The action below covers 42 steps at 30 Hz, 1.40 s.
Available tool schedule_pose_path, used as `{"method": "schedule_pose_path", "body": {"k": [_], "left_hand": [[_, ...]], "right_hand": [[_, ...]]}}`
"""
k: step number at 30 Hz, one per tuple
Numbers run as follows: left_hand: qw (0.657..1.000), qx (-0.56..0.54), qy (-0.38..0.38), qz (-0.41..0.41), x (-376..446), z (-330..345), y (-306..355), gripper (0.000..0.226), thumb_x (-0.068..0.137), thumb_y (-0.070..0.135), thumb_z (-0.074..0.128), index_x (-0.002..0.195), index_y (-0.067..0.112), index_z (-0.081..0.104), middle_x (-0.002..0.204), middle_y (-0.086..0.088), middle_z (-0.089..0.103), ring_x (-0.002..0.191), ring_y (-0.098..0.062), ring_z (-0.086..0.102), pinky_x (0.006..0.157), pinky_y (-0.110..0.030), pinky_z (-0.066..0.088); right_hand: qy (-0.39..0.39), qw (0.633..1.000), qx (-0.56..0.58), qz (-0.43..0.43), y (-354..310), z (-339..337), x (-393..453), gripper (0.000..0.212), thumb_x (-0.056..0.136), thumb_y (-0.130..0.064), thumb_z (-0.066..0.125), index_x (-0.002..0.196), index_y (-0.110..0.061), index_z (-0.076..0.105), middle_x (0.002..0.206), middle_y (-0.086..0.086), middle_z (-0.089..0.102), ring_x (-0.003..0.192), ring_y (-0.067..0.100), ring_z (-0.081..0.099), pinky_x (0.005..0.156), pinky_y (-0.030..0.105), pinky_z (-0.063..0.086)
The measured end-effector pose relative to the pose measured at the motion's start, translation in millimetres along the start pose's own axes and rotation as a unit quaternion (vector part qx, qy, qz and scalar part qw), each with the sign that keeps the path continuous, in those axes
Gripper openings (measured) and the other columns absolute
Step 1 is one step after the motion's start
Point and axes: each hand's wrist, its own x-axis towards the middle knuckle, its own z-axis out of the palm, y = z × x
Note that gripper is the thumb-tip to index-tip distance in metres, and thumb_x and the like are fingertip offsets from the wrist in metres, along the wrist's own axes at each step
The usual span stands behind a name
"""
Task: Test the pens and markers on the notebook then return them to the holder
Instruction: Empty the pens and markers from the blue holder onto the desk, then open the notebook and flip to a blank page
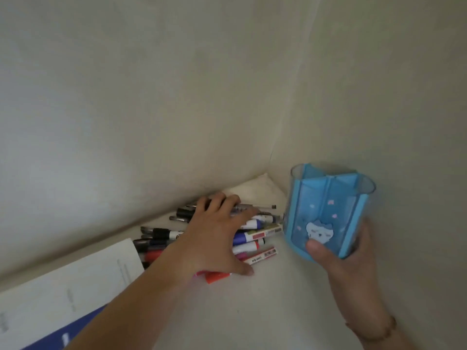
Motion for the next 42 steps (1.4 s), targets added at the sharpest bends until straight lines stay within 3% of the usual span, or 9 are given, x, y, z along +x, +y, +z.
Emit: {"method": "schedule_pose_path", "body": {"k": [10, 15, 21, 26, 30, 33, 38, 40, 42], "left_hand": [[0.997, 0.033, 0.012, 0.075, -62, 5, -2, 0.106, 0.053, 0.091, 0.051, 0.145, 0.051, 0.015, 0.151, 0.009, 0.024, 0.137, -0.016, 0.026, 0.116, -0.041, 0.019], [0.995, 0.072, 0.003, 0.062, -78, 0, -7, 0.104, 0.058, 0.089, 0.054, 0.145, 0.054, 0.011, 0.156, 0.017, 0.016, 0.145, -0.008, 0.012, 0.121, -0.046, 0.000], [0.996, 0.075, 0.050, -0.012, -88, 1, -11, 0.101, 0.059, 0.090, 0.055, 0.146, 0.048, 0.025, 0.161, 0.014, 0.009, 0.147, -0.015, 0.016, 0.119, -0.051, 0.006], [0.984, 0.087, 0.143, -0.061, -112, 11, 3, 0.105, 0.061, 0.089, 0.054, 0.149, 0.042, 0.023, 0.160, 0.008, 0.017, 0.145, -0.019, 0.020, 0.117, -0.046, 0.011], [0.982, 0.100, 0.128, -0.100, -155, 11, -17, 0.116, 0.058, 0.091, 0.048, 0.153, 0.039, 0.006, 0.162, 0.007, 0.001, 0.149, -0.019, -0.002, 0.119, -0.051, 0.004], [0.975, 0.117, 0.140, -0.130, -199, 8, -46, 0.118, 0.060, 0.091, 0.046, 0.153, 0.036, -0.003, 0.162, 0.006, -0.016, 0.148, -0.019, -0.019, 0.120, -0.052, -0.003], [0.971, 0.130, 0.062, -0.191, -250, 14, -67, 0.106, 0.071, 0.088, 0.038, 0.155, 0.032, 0.005, 0.163, 0.006, -0.011, 0.149, -0.020, -0.009, 0.120, -0.043, 0.003], [0.969, 0.176, 0.088, -0.152, -256, 19, -63, 0.090, 0.082, 0.080, 0.031, 0.152, 0.025, 0.027, 0.163, 0.000, 0.011, 0.147, -0.023, 0.019, 0.114, -0.041, 0.029], [0.954, 0.255, 0.132, -0.089, -253, 25, -61, 0.073, 0.087, 0.065, 0.029, 0.126, 0.015, 0.065, 0.136, -0.006, 0.059, 0.112, -0.020, 0.064, 0.073, -0.031, 0.058]], "right_hand": [[0.011, 0.991, -0.107, -0.083, 29, 58, 39, 0.084, 0.052, -0.039, 0.090, 0.120, -0.020, 0.045, 0.109, -0.010, 0.062, 0.090, -0.001, 0.063, 0.075, 0.017, 0.051], [-0.011, 0.981, -0.168, -0.100, 54, 67, 49, 0.090, 0.060, -0.031, 0.091, 0.128, -0.015, 0.034, 0.109, -0.011, 0.051, 0.088, -0.004, 0.055, 0.069, 0.000, 0.041], [-0.084, 0.957, -0.276, -0.018, 53, 63, 43, 0.103, 0.047, -0.067, 0.083, 0.128, -0.017, 0.045, 0.118, -0.010, 0.058, 0.110, 0.014, 0.058, 0.095, 0.035, 0.049], [0.051, 0.962, -0.246, -0.109, 31, 45, -20, 0.056, 0.087, -0.045, 0.064, 0.132, -0.012, 0.052, 0.133, 0.001, 0.057, 0.124, 0.024, 0.052, 0.098, 0.033, 0.041], [-0.098, 0.823, -0.439, -0.347, 33, 59, -86, 0.064, 0.086, -0.070, 0.039, 0.142, -0.038, 0.037, 0.150, -0.008, 0.038, 0.140, 0.019, 0.032, 0.112, 0.039, 0.030], [-0.233, 0.696, -0.605, -0.308, 45, 80, -89, 0.085, 0.071, -0.084, 0.000, 0.148, -0.048, -0.005, 0.162, -0.013, -0.006, 0.150, 0.019, -0.006, 0.120, 0.050, 0.002], [-0.243, 0.657, -0.649, -0.298, 58, 102, -67, 0.087, 0.071, -0.080, -0.006, 0.150, -0.043, 0.002, 0.162, -0.009, 0.009, 0.149, 0.024, 0.008, 0.118, 0.052, 0.010], [-0.210, 0.653, -0.664, -0.297, 56, 111, -54, 0.085, 0.076, -0.078, -0.005, 0.151, -0.040, 0.005, 0.161, -0.004, 0.014, 0.147, 0.026, 0.011, 0.116, 0.052, 0.016], [-0.189, 0.646, -0.673, -0.307, 56, 120, -49, 0.081, 0.081, -0.076, 0.000, 0.151, -0.038, 0.005, 0.161, -0.002, 0.017, 0.146, 0.028, 0.014, 0.115, 0.051, 0.018]]}}
